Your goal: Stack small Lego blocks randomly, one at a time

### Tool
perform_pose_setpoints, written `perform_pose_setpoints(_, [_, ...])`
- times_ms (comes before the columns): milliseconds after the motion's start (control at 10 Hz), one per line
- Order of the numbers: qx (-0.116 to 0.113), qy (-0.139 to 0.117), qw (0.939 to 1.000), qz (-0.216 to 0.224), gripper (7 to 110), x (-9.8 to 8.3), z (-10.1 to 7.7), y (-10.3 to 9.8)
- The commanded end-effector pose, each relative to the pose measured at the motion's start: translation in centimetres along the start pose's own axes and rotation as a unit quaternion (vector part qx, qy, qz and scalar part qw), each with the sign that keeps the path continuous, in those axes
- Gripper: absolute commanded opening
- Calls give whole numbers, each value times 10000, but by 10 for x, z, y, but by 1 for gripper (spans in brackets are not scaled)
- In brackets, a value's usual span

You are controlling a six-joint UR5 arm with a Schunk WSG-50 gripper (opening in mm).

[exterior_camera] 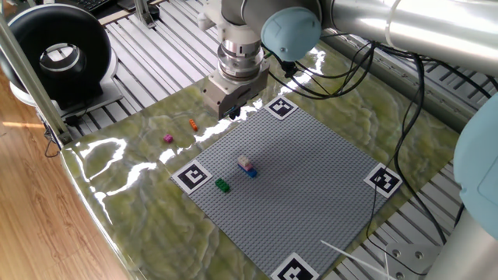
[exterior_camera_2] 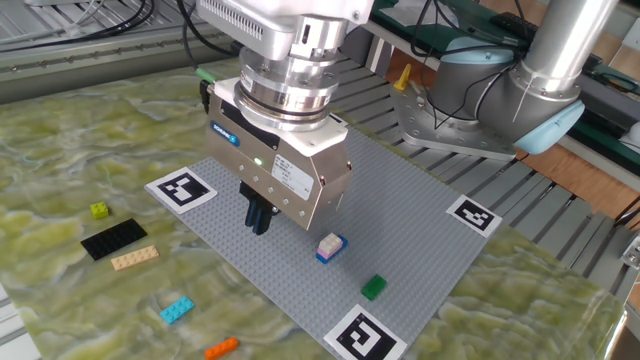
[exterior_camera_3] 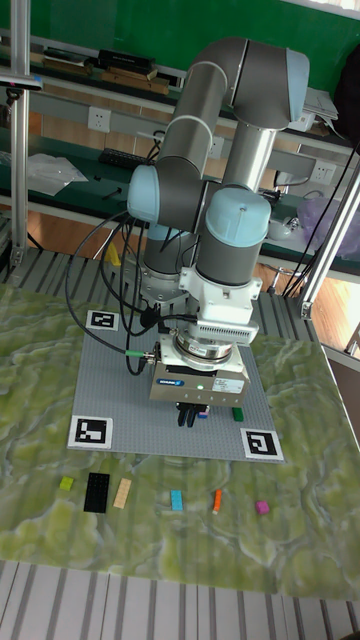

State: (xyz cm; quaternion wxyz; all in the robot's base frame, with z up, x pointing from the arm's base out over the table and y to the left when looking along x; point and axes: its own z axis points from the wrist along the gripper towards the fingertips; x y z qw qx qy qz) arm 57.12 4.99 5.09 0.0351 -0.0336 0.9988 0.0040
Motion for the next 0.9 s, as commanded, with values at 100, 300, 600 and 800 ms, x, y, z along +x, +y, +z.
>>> perform_pose_setpoints(100, [1,2,10000,-6,7,0,-1,-1])
perform_pose_setpoints(300, [14,-73,9999,-99,7,-4,-1,-2])
perform_pose_setpoints(600, [-80,-150,9998,-69,7,-8,-1,3])
perform_pose_setpoints(800, [-77,-188,9998,-53,7,-10,-1,3])
